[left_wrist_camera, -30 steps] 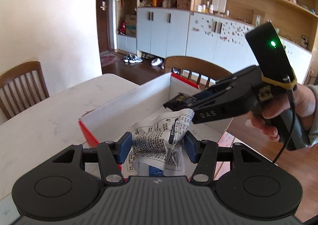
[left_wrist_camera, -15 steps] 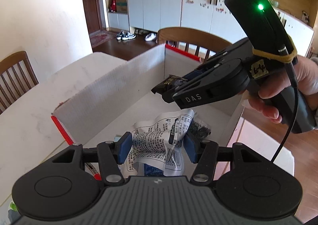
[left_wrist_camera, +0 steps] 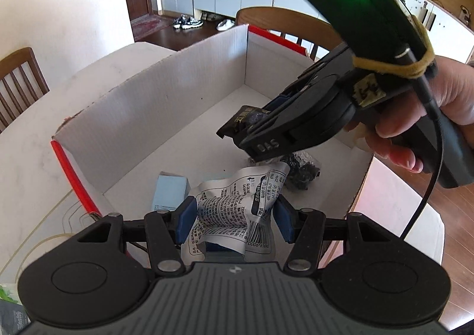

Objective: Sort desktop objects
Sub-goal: 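Carry the black bag and white wrapper with both tools into the shoebox, then open both tools to drop the black bag and wrapper in the box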

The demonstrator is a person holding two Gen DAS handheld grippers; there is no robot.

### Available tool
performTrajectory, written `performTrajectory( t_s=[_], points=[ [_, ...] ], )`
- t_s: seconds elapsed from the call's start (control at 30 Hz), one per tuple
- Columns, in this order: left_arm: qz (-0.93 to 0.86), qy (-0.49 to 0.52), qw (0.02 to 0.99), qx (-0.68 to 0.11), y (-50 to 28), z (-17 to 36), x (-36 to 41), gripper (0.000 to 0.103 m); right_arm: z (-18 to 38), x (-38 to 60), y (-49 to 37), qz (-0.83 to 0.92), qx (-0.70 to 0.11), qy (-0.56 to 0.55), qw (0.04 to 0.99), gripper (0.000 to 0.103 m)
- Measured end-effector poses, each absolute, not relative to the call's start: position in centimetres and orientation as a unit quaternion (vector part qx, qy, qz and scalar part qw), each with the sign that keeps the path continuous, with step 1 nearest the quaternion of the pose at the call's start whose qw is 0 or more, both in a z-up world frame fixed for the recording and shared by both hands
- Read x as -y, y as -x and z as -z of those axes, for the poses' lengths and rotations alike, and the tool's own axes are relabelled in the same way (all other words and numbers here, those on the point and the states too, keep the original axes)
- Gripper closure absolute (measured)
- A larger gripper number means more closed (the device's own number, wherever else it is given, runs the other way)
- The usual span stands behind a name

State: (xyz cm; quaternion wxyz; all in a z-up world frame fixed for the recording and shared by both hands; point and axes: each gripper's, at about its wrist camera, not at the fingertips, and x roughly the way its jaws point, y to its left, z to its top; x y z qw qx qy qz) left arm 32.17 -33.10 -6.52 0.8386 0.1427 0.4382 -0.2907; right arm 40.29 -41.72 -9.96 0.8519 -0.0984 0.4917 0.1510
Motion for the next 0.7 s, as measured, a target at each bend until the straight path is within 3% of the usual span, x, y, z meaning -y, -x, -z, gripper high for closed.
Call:
performTrajectory(
  t_s=[0.27,0.7],
  points=[
    [0.287,-0.134,0.835,-0.449,-32.4,6.3,32.7,0.045,10.3,41.7,-40.4,-0.147,-0.498,0.089,0.85,0.068],
    [0.275,-0.106,0.85,-0.437,-32.1,5.3,32.4,0.039,9.5,42.3,-40.3,-0.144,-0.489,0.068,0.858,0.056]
  ],
)
